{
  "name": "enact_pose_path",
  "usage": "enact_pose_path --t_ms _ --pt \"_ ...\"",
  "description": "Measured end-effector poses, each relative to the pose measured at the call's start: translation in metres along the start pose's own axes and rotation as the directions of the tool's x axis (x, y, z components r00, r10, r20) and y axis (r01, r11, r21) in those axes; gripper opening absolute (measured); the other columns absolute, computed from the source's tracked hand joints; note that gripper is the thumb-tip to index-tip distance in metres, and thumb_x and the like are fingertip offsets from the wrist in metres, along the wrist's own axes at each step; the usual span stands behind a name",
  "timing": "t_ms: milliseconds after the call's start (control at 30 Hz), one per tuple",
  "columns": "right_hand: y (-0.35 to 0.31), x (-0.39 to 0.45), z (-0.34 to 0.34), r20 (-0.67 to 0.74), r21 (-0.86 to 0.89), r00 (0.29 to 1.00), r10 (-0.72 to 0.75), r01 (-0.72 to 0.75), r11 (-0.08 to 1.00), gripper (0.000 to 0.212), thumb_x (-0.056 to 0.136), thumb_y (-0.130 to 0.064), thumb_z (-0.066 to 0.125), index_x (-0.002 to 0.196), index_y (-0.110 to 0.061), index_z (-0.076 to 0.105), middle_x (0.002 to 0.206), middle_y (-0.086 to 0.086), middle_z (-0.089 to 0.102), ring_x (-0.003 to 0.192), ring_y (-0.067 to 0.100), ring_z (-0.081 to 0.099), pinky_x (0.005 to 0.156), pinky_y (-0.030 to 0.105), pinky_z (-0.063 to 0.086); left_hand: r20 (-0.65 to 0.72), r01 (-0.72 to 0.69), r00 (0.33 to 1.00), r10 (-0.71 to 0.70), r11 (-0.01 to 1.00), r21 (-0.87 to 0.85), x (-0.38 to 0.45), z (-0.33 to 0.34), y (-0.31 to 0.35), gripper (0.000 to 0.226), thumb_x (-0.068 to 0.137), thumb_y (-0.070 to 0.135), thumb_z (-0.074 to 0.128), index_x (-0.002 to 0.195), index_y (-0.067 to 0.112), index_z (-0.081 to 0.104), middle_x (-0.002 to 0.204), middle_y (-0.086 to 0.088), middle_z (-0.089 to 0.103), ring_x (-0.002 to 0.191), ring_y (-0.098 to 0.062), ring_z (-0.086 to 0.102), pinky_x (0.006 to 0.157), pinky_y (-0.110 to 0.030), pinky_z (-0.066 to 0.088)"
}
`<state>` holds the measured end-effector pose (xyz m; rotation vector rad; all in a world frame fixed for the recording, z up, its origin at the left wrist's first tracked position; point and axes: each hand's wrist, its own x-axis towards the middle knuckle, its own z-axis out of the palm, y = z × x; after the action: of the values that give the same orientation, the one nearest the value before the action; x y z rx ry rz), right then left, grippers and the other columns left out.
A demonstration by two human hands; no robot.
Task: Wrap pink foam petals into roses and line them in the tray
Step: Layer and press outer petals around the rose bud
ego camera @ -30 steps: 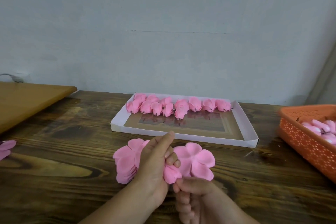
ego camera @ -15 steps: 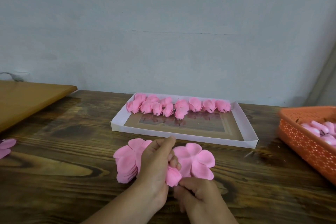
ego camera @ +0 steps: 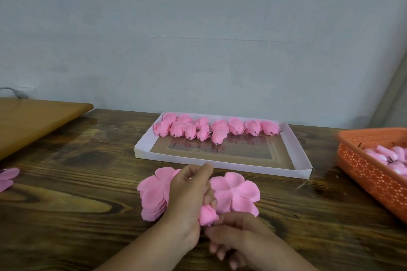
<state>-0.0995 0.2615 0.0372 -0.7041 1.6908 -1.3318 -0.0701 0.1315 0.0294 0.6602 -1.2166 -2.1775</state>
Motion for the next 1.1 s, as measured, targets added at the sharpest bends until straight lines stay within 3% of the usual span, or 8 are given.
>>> enact_pose_path --t_ms 100,200,433,533,667,833,1000,1100 --pt "-0.002 -0.002 -0.013 0.011 0.057 1.000 -0.023 0.022 0.998 0.036 0.059 -0.056 0.079 0.088 -0.036 0.077 0.090 -0.001 0.074 0.081 0.007 0.068 0.067 0.022 0.052 0.082 -0.029 0.996 0.028 1.000 0.001 -0.004 0.002 0.002 0.036 0.084 0.036 0.073 0.060 0.020 0.052 0.046 0.001 0.036 0.034 -0.012 0.030 0.037 -0.025 0.036" --pt "-0.001 0.000 -0.019 -0.015 0.229 0.999 -0.051 0.053 0.972 0.042 0.053 -0.048 0.087 0.089 -0.030 0.078 0.086 0.005 0.075 0.079 0.014 0.071 0.071 0.024 0.055 0.139 -0.090 0.987 0.086 0.996 0.017 -0.009 0.005 0.002 0.029 0.076 0.045 0.070 0.075 0.018 0.061 0.050 -0.002 0.047 0.033 -0.011 0.033 0.037 -0.022 0.038" --pt "0.000 0.000 -0.016 -0.055 0.220 0.995 -0.080 0.090 0.971 0.053 0.053 -0.033 0.090 0.101 -0.017 0.076 0.094 0.011 0.077 0.088 0.020 0.075 0.074 0.027 0.058 0.138 -0.236 0.963 0.230 0.971 0.028 -0.010 0.004 0.000 0.014 0.079 0.044 0.068 0.092 0.038 0.071 0.063 -0.004 0.065 0.040 -0.015 0.044 0.057 -0.030 0.058" --pt "0.002 0.000 -0.011 -0.119 0.092 0.983 -0.139 0.150 0.984 0.043 0.056 -0.034 0.091 0.096 -0.023 0.078 0.097 0.008 0.078 0.099 0.019 0.073 0.089 0.035 0.058 0.118 -0.247 0.963 0.241 0.968 0.039 -0.011 0.004 -0.002 0.017 0.080 0.044 0.067 0.096 0.038 0.070 0.062 -0.003 0.064 0.035 -0.010 0.038 0.063 -0.031 0.057" --pt "0.007 0.001 -0.005 -0.202 0.053 0.958 -0.202 0.217 0.975 0.017 0.075 -0.009 0.085 0.088 -0.018 0.079 0.087 0.014 0.076 0.078 0.017 0.071 0.078 0.033 0.059 0.130 -0.219 0.968 0.214 0.975 0.027 -0.014 0.006 -0.004 0.024 0.075 0.046 0.068 0.097 0.035 0.070 0.053 -0.002 0.058 0.036 -0.011 0.042 0.062 -0.032 0.060" --pt "0.007 0.001 -0.004 -0.189 0.039 0.947 -0.259 0.271 0.962 0.015 0.079 -0.016 0.081 0.091 -0.023 0.081 0.090 0.018 0.076 0.087 0.031 0.072 0.089 0.045 0.058 0.177 -0.211 0.962 0.206 0.978 0.009 -0.015 0.006 0.003 0.030 0.063 0.049 0.077 0.089 0.034 0.073 0.052 -0.002 0.059 0.038 -0.011 0.048 0.054 -0.025 0.057" --pt "0.008 0.007 -0.013 -0.235 0.313 0.945 -0.229 0.297 0.902 0.026 0.066 -0.010 0.088 0.091 -0.011 0.081 0.094 0.015 0.073 0.076 0.019 0.070 0.070 0.027 0.059 0.210 -0.165 0.960 0.184 0.981 -0.103 -0.005 0.002 0.014 0.053 0.065 0.053 0.075 0.107 0.021 0.067 0.086 -0.004 0.074 0.074 -0.015 0.071 0.064 -0.028 0.060" --pt "0.007 0.008 -0.024 -0.328 0.480 0.913 -0.243 0.383 0.789 0.030 0.066 -0.012 0.077 0.095 -0.008 0.080 0.097 0.016 0.075 0.077 0.022 0.074 0.066 0.023 0.058 0.244 -0.174 0.957 0.159 0.984 0.042 -0.003 -0.002 0.016 0.061 0.068 0.063 0.073 0.115 0.025 0.066 0.095 0.005 0.076 0.089 -0.013 0.072 0.080 -0.031 0.059"
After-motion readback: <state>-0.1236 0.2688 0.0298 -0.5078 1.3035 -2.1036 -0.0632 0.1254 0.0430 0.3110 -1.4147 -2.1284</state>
